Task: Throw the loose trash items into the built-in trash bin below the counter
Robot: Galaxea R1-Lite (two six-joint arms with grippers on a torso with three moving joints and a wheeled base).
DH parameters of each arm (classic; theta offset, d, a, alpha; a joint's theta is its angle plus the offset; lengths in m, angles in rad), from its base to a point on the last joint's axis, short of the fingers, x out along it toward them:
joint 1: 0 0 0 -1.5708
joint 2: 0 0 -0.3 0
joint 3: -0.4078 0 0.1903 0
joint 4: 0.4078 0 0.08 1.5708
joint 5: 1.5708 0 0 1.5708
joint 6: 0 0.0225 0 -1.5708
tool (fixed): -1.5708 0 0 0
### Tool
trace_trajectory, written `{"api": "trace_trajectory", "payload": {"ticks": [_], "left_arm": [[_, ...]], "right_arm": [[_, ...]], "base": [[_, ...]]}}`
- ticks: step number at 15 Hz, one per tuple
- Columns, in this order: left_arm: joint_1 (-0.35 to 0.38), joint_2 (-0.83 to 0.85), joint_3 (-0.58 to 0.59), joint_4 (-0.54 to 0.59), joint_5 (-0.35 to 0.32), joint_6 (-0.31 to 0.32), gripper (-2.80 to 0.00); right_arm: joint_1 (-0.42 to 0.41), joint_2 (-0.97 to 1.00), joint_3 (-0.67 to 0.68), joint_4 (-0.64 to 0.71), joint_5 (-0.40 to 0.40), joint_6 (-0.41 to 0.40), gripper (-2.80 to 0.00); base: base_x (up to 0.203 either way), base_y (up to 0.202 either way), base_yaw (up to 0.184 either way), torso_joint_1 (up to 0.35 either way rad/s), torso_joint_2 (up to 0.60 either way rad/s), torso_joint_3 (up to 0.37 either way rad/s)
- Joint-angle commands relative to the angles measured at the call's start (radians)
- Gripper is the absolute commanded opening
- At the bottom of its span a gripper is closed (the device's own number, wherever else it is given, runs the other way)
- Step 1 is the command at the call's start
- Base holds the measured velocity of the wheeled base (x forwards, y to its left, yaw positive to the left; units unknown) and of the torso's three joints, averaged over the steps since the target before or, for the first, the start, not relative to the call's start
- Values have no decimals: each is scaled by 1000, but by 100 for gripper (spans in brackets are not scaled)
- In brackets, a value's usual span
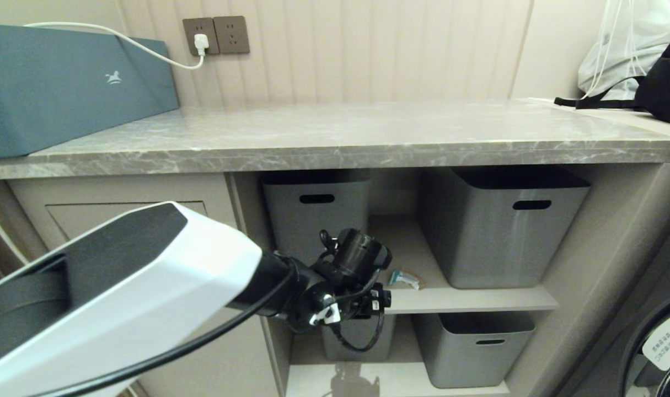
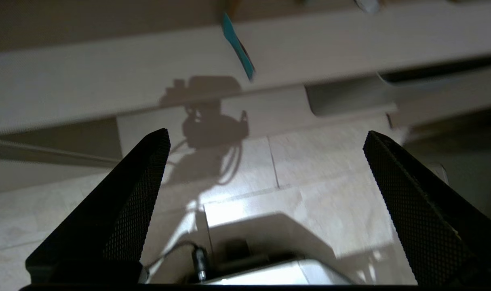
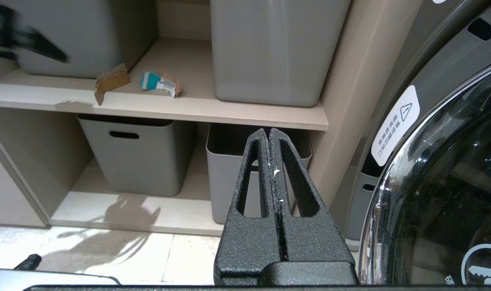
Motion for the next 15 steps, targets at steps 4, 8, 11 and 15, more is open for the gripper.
{"api": "trace_trajectory", "payload": {"ticks": [4, 8, 11, 15], "left_arm": [[58, 224, -212, 45, 70, -2, 0], [70, 312, -366, 126, 52, 4, 0], [79, 379, -508, 216, 30, 14, 0], [99, 409, -523, 265, 7, 19, 0]], "right_arm": [[0, 2, 0, 0, 1, -1, -280], [0, 2, 0, 0, 1, -1, -280], [0, 2, 0, 0, 1, -1, -280], [0, 2, 0, 0, 1, -1, -280]], "base": [[0, 0, 0, 0, 0, 0], [0, 0, 0, 0, 0, 0], [0, 0, 0, 0, 0, 0], [0, 0, 0, 0, 0, 0]]}}
